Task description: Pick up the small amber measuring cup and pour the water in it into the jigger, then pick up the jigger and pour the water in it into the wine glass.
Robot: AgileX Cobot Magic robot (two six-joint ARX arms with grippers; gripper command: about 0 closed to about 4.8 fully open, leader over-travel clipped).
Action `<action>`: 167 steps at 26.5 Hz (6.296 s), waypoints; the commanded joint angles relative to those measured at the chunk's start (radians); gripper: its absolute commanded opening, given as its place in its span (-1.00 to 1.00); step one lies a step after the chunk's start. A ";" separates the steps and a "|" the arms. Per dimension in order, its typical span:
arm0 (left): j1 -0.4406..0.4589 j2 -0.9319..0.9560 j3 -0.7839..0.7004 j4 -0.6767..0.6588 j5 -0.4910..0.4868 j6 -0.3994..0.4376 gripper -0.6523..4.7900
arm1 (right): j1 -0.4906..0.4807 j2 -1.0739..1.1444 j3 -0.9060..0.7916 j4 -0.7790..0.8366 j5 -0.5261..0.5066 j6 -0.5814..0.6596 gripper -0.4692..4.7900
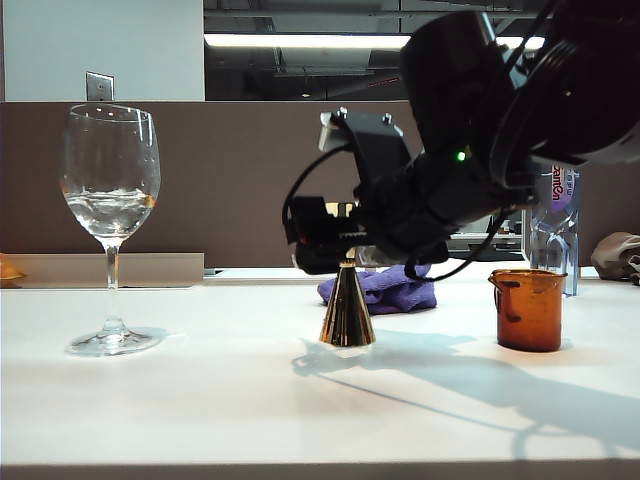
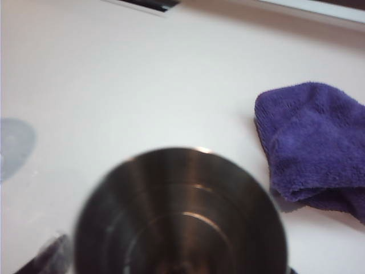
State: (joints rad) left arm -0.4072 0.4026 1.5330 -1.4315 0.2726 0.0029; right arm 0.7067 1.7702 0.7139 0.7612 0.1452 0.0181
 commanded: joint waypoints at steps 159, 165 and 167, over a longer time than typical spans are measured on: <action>0.216 -0.397 -1.456 1.579 -0.272 -0.090 -0.77 | -0.727 -1.749 -0.713 -0.941 -0.169 0.019 -0.82; 0.357 -0.397 -1.456 1.432 -0.269 -0.090 -0.77 | -0.727 -1.749 -0.713 -0.941 -0.168 0.019 -0.82; 0.375 -0.397 -1.456 1.393 -0.269 -0.090 -0.77 | -0.727 -1.749 -0.713 -0.941 -0.169 0.019 -0.82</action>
State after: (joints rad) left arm -0.0425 0.0048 0.0742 -0.0048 -0.0006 -0.0837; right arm -0.0204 0.0219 0.0078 -0.1841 -0.0231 0.0345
